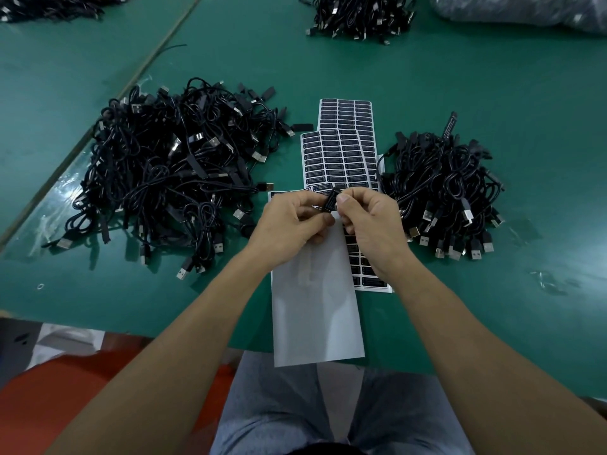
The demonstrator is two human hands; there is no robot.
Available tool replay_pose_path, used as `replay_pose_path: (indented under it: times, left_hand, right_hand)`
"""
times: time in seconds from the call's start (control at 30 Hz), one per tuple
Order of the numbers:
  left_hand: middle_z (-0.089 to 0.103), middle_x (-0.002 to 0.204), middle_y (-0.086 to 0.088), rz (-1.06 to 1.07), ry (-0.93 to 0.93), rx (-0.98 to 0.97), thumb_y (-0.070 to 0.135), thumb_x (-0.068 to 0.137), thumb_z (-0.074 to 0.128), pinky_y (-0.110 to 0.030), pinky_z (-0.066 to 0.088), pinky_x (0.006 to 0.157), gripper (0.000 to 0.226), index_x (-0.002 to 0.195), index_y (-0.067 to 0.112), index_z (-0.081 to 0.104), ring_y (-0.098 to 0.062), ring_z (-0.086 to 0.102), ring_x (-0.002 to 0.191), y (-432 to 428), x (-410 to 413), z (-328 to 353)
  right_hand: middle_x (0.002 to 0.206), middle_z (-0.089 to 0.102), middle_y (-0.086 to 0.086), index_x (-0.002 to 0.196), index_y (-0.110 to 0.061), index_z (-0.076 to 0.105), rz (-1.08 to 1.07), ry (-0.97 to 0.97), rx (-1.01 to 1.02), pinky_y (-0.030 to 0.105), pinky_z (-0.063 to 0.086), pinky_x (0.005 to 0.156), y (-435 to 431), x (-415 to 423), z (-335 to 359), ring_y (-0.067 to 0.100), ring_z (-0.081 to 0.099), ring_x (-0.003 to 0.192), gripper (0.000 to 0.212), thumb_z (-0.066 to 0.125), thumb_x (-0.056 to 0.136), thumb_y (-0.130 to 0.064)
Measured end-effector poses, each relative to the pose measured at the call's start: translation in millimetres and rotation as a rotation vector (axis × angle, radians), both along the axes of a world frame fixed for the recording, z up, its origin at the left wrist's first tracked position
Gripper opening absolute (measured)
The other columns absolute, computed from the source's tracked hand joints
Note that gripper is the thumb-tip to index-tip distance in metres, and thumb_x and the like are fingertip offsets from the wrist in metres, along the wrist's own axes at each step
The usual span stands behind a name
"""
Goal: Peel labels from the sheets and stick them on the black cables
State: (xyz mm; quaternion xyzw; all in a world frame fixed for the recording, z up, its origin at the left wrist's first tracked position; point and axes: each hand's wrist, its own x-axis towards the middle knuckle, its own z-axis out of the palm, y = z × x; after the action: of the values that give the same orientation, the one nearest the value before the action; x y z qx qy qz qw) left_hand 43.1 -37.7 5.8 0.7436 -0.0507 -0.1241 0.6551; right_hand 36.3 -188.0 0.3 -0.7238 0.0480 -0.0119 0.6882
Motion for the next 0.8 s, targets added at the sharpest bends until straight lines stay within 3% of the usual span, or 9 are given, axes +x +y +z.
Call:
replay_pose_path:
  times: [0.17, 0.47, 0.6, 0.8]
  left_hand:
    - [0.073, 0.079, -0.009, -0.007, 0.009, -0.008, 0.0, 0.092, 0.068, -0.021, 0.059, 0.064, 0.026, 0.094, 0.026, 0.066, -0.011, 0.064, 0.063, -0.5, -0.3, 1.3]
    - [0.074, 0.076, -0.006, 0.002, 0.0, 0.002, 0.001, 0.093, 0.068, -0.021, 0.057, 0.062, 0.023, 0.094, 0.024, 0.067, -0.009, 0.064, 0.06, 0.8, 1.0, -1.0]
    - [0.075, 0.078, -0.013, 0.015, -0.013, 0.023, 0.004, 0.093, 0.069, -0.022, 0.058, 0.062, 0.022, 0.093, 0.026, 0.068, -0.011, 0.064, 0.061, 0.6, 0.5, -1.2]
    - [0.075, 0.074, -0.007, 0.056, -0.003, 0.05, 0.007, 0.091, 0.069, -0.023, 0.059, 0.062, 0.016, 0.09, 0.023, 0.069, -0.01, 0.065, 0.061, -3.3, 0.0, -1.9]
  right_hand:
    - [0.067, 0.057, -0.002, 0.079, -0.018, 0.066, 0.0, 0.008, -0.006, 0.019, 0.044, 0.056, -0.7, 0.8, -1.0, 0.008, 0.047, 0.061, 0.021, 0.059, 0.098, -0.011]
    - [0.059, 0.056, -0.014, 0.078, -0.017, 0.065, 0.029, -0.002, -0.022, 0.017, 0.043, 0.059, 0.6, -1.6, 2.9, 0.004, 0.047, 0.06, 0.023, 0.059, 0.098, -0.011]
    - [0.066, 0.058, -0.006, 0.08, -0.017, 0.066, -0.004, 0.007, -0.038, 0.023, 0.044, 0.064, 1.2, -0.9, 2.6, 0.008, 0.048, 0.064, 0.02, 0.06, 0.097, -0.012]
    - [0.072, 0.062, -0.005, 0.082, -0.019, 0.068, -0.049, -0.006, -0.076, 0.027, 0.047, 0.068, 1.2, -1.7, -1.4, 0.008, 0.053, 0.068, 0.017, 0.062, 0.097, -0.014]
